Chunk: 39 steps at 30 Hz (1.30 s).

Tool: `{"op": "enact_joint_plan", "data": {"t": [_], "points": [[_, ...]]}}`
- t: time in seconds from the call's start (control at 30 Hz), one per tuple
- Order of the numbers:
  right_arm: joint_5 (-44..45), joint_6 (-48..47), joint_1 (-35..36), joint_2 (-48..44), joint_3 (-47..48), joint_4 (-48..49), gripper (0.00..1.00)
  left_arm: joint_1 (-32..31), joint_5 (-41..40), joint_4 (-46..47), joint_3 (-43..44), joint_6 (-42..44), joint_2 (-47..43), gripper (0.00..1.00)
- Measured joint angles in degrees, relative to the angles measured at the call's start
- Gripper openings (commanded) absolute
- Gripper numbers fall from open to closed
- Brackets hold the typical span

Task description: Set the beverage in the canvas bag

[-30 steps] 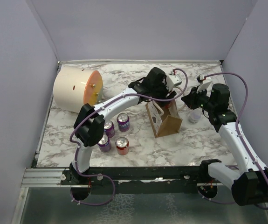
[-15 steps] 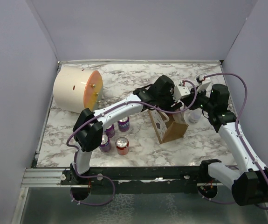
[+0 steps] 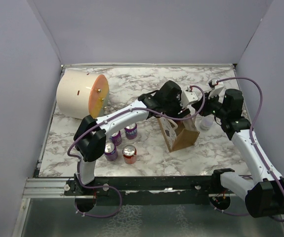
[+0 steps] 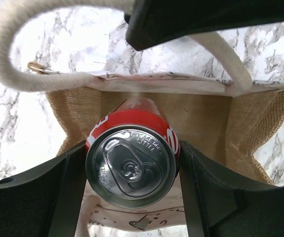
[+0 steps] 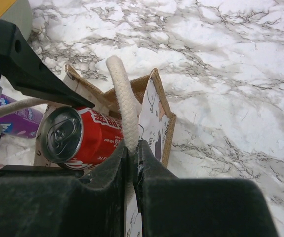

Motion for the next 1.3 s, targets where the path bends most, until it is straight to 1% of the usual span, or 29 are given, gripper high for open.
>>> {"op": "enact_joint_plan", "data": {"t": [0.2, 0.37, 0.6, 1.0, 1.3], "points": [[0.0, 0.0, -0.3, 0.0, 0.0, 0.0, 0.01, 0.0, 1.7, 0.1, -2.2, -0.3, 0.0, 0.00], [-0.7, 0.0, -0.3, -0.2, -0.3, 0.1, 0.01, 0.0, 1.4, 0.1, -3.1, -0.6, 0.0, 0.00], [-1.0, 0.1, -0.3, -0.5, -0.5, 0.2, 0.01, 0.0, -1.9, 2.3, -3.1, -2.4, 0.9, 0.00], [1.4, 0.7, -0.7, -0.7, -0.7, 0.2, 0.01, 0.5, -7.0, 7.3, -3.1, -5.7, 6.6, 0.00], [1.6, 1.0, -0.7, -0.7, -1.6, 0.2, 0.01, 1.9, -8.7, 11.5, -3.1, -9.2, 7.1, 0.00]]}}
